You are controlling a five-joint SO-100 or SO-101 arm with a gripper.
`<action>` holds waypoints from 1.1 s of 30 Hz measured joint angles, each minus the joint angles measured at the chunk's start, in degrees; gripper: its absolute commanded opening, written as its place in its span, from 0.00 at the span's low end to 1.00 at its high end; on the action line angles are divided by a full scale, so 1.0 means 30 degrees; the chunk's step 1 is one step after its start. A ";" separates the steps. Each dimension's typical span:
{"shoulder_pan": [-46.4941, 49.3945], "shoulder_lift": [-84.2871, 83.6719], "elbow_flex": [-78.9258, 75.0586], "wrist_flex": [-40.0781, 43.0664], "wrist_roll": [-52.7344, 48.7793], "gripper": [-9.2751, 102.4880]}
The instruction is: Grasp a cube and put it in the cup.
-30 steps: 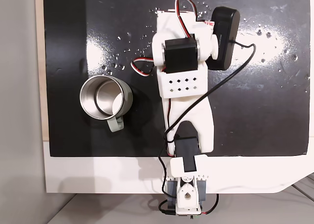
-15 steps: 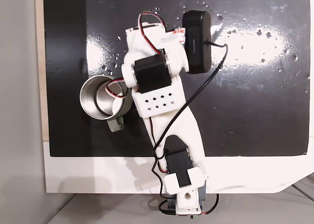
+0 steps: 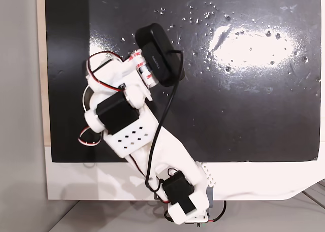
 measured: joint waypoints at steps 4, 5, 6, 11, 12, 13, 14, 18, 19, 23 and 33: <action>-0.1113 0.0146 0.0967 0.0059 -0.0850 0.14; -0.1436 0.0176 0.1201 0.0117 -0.0996 0.14; -0.1787 0.0176 0.1406 0.0146 -0.1143 0.14; -0.2285 0.0176 0.2490 0.0234 -0.1729 0.14; -0.2344 0.0176 0.2549 0.0234 -0.1816 0.14; -0.2461 0.0176 0.2637 0.0293 -0.1904 0.14; -0.2578 0.0176 0.2725 0.0381 -0.1992 0.14; -0.3311 -0.0176 0.2871 0.0674 -0.2373 0.15; -0.3428 -0.0322 0.2871 0.0703 -0.2432 0.15; -0.3691 -0.0762 0.2871 0.0850 -0.2666 0.15; -0.3955 -0.0850 0.3135 0.0850 -0.2754 0.24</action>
